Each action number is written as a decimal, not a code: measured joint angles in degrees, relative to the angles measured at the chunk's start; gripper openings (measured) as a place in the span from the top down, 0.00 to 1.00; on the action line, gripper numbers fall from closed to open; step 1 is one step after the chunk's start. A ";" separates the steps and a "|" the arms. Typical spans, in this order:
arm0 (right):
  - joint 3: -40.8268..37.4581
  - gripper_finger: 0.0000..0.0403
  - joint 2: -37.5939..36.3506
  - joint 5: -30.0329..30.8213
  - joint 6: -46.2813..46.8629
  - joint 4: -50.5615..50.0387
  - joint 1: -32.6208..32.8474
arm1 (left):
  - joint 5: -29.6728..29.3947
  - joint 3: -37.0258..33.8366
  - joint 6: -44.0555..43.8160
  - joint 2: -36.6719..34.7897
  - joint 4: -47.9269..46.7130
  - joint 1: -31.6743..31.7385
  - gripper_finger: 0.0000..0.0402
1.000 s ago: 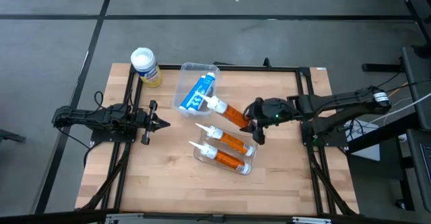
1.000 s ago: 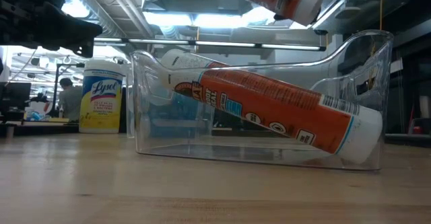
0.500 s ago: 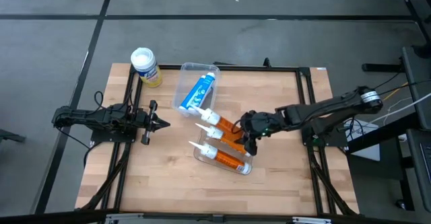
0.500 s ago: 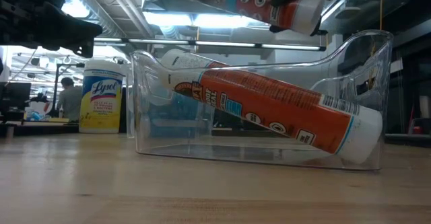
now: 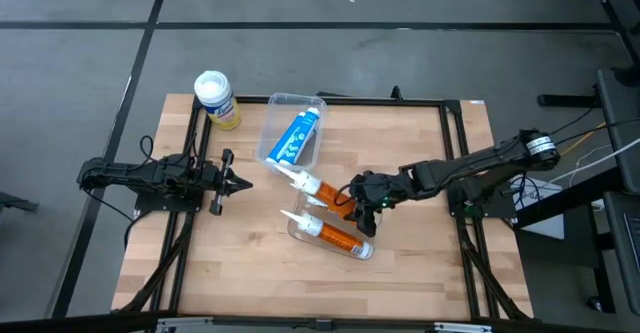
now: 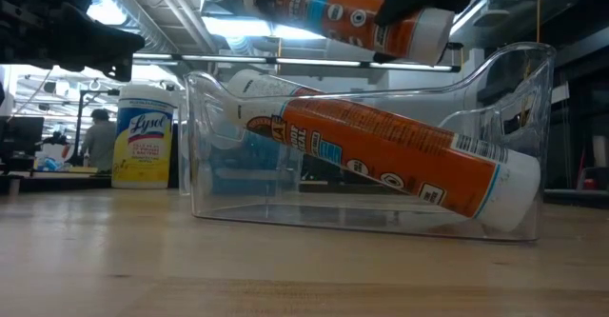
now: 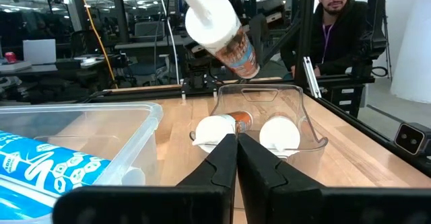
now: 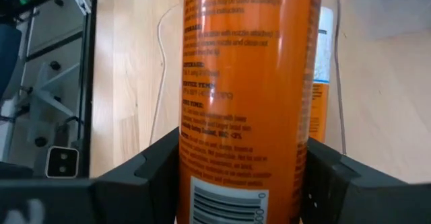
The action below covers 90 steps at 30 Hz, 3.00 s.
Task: Pick & place silicon tubes, Sealant and Lysol wipes
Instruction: Put the orange sealant into the bottom transparent bin, then return to Home Position
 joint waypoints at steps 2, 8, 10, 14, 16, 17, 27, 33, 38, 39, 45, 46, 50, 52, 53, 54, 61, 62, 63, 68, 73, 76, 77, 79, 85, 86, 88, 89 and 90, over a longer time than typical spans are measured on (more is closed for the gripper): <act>0.00 0.46 0.52 -0.67 -1.00 0.16 -0.02 | 0.00 -0.01 -0.01 0.00 0.00 -0.01 0.97; 0.00 0.46 3.22 -3.96 -1.10 -0.05 0.32 | 0.00 0.01 0.01 0.00 0.00 0.00 0.98; 0.00 0.46 4.02 -4.28 -1.01 0.10 0.82 | 0.00 0.01 -0.01 0.00 0.00 -0.01 0.98; 0.00 0.46 5.17 -4.49 0.08 -0.06 2.34 | 0.00 0.00 -0.01 -0.01 0.00 -0.02 0.98; 0.00 0.46 5.50 -4.57 0.75 0.05 3.01 | 0.00 -0.01 0.01 -0.01 0.00 -0.02 0.98; 0.00 0.46 5.61 -4.57 1.10 0.13 3.31 | 0.00 -0.01 0.01 -0.02 0.00 -0.02 0.98; -6.83 0.46 5.61 -6.90 7.86 10.63 4.87 | 0.00 0.01 -0.01 0.00 0.02 0.00 0.98; -8.59 0.46 5.59 -7.81 8.00 11.58 5.22 | 0.00 0.00 -0.01 -0.01 0.01 -0.01 0.98; -10.32 0.46 5.52 -8.57 8.58 13.10 5.18 | 0.00 -0.01 -0.01 0.00 0.00 -0.02 0.97; -10.67 0.46 5.52 -8.68 9.02 13.61 5.18 | 0.00 -0.01 -0.01 0.00 0.00 -0.02 0.98; -11.47 0.46 5.52 -9.32 9.49 14.12 5.12 | 0.00 -0.01 -0.01 -0.02 0.00 0.00 0.98; -11.51 0.46 5.52 -9.41 9.50 13.97 5.14 | 0.00 0.01 -0.01 -0.01 0.00 -0.01 0.98; -11.52 0.46 5.52 -9.47 9.57 13.57 5.11 | 0.00 0.01 -0.01 0.00 0.00 -0.01 0.98; -11.52 0.46 5.52 -9.46 9.64 13.40 5.11 | 0.00 0.01 0.00 -0.01 0.00 -0.01 0.97; -11.52 0.46 5.52 -9.44 9.66 13.30 5.11 | 0.00 0.01 0.01 0.00 0.00 -0.02 0.97; -11.52 0.46 5.52 -9.43 9.69 13.23 5.11 | 0.00 0.01 -0.01 0.00 0.00 0.00 0.97; -11.45 0.10 5.52 -6.96 11.14 10.35 5.09 | 0.00 0.00 -0.01 0.00 0.00 -0.01 0.98; -11.50 0.06 5.52 -6.64 11.32 9.89 5.09 | 0.00 -0.01 0.01 0.00 0.00 -0.02 0.98; -11.52 0.04 5.52 -6.35 11.57 9.61 5.09 | 0.00 0.01 -0.01 0.00 0.00 0.00 0.98; -11.52 0.07 5.52 -6.21 12.68 9.71 5.07 | 0.00 0.00 0.00 -0.01 0.00 -0.02 0.97; -11.52 0.10 5.48 -6.15 12.56 9.75 5.07 | 0.00 -0.01 0.01 0.00 0.00 -0.02 0.98; -11.52 0.10 5.20 -5.71 12.02 9.76 5.07 | 0.00 0.00 0.00 -0.01 0.00 -0.01 0.98; -11.52 0.10 4.90 -5.60 11.40 9.69 5.07 | 0.00 -0.01 0.00 -0.01 0.00 -0.02 0.98; -11.52 0.10 4.46 -4.49 10.43 10.13 5.07 | 0.00 -0.01 -0.01 -0.02 0.00 0.00 0.98; -11.52 0.10 2.06 -2.65 6.91 10.21 4.87 | 0.00 0.00 0.00 -0.02 0.18 0.00 0.98; -11.52 0.10 1.54 -2.65 6.18 10.27 4.75 | 0.00 0.00 0.00 -0.02 0.22 -0.01 0.97; -11.52 0.10 0.49 -2.66 4.58 10.51 4.53 | 0.00 0.00 -0.01 -0.02 0.35 0.00 0.97; -11.52 0.10 0.07 -2.66 3.60 10.68 4.37 | 0.00 0.01 0.00 -0.02 0.39 0.00 0.97; -11.49 0.10 -0.41 -2.67 3.05 10.93 4.25 | 0.00 -0.01 -0.01 0.00 0.35 -0.02 0.98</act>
